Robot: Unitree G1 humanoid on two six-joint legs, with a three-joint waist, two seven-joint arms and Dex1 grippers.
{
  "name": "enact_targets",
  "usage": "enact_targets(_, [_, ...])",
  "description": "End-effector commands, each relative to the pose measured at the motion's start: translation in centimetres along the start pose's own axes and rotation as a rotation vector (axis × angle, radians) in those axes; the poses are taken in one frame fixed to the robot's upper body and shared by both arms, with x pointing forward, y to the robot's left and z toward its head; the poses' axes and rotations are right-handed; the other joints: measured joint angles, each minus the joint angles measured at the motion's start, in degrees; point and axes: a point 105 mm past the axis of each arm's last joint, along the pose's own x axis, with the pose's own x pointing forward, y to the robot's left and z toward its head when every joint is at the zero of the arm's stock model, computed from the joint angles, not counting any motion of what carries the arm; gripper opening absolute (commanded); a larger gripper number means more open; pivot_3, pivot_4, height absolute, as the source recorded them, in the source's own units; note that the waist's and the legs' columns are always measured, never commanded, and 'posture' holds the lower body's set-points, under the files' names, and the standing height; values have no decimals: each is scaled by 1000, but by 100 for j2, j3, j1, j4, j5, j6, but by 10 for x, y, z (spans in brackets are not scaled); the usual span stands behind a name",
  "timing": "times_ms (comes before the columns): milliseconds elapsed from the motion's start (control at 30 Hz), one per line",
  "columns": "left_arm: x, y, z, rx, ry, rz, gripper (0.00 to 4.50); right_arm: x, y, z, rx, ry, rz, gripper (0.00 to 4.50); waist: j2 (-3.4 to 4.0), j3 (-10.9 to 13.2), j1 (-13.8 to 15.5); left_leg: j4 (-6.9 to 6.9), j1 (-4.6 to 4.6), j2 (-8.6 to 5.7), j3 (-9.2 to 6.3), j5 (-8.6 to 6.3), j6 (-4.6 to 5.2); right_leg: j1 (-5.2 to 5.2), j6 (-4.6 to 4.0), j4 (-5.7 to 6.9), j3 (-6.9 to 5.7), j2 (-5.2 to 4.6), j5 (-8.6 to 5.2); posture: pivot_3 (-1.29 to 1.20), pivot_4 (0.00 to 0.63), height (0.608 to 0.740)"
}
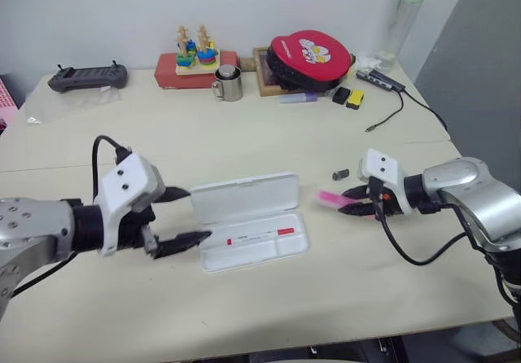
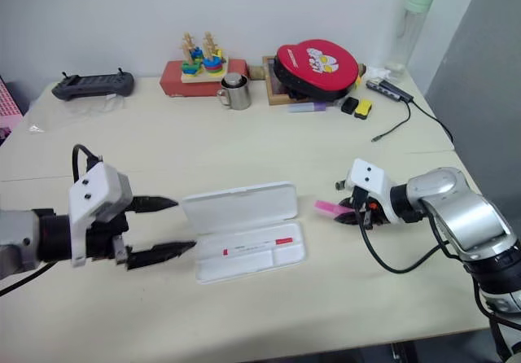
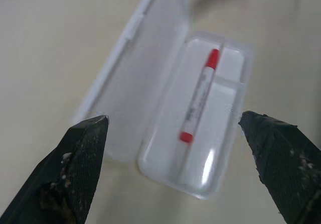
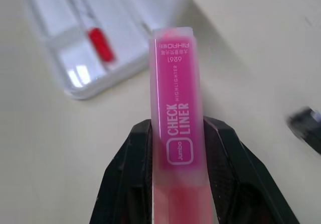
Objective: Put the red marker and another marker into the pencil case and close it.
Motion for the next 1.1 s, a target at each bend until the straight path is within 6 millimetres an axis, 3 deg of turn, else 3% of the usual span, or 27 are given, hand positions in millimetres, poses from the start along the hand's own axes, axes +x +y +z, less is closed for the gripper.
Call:
enact_targets(33, [-16,7,-7,45,71,69,4500,2,18,30,-129,-62,79,1074,0,0,-2,1,2,0,1,0,0,1,0,0,1,0,-1,0,150,740])
enact_targets(233, [-17,20,-26,82,157,112,4500,33,38,53,-218,-119,162,1074,0,-1,-8,3,9,15,0,1,-1,2,-1,3,-1,17,-1,0,150,740])
enact_targets(533, [-15,32,-40,78,199,109,4500,82,51,60,-232,-137,181,1074,0,-1,-6,-1,4,19,1,0,-2,-3,-17,0,-1,17,8,0,150,740])
enact_targets(800, [-8,38,-44,65,208,82,4500,106,60,73,-221,-151,176,1074,1,0,-7,-5,-1,23,1,0,-2,-15,-21,11,-3,21,7,0,150,740])
enact_targets(1000, [-9,45,-44,70,231,63,4500,114,71,72,-223,-152,196,1074,1,0,-8,-4,-1,23,0,0,-2,-15,-21,12,-5,22,7,0,150,740])
enact_targets(1100, [-11,48,-48,67,256,52,4500,121,80,61,-242,-128,213,1074,1,0,-10,-5,1,26,-2,0,-1,-15,-22,14,-7,26,6,0,150,740])
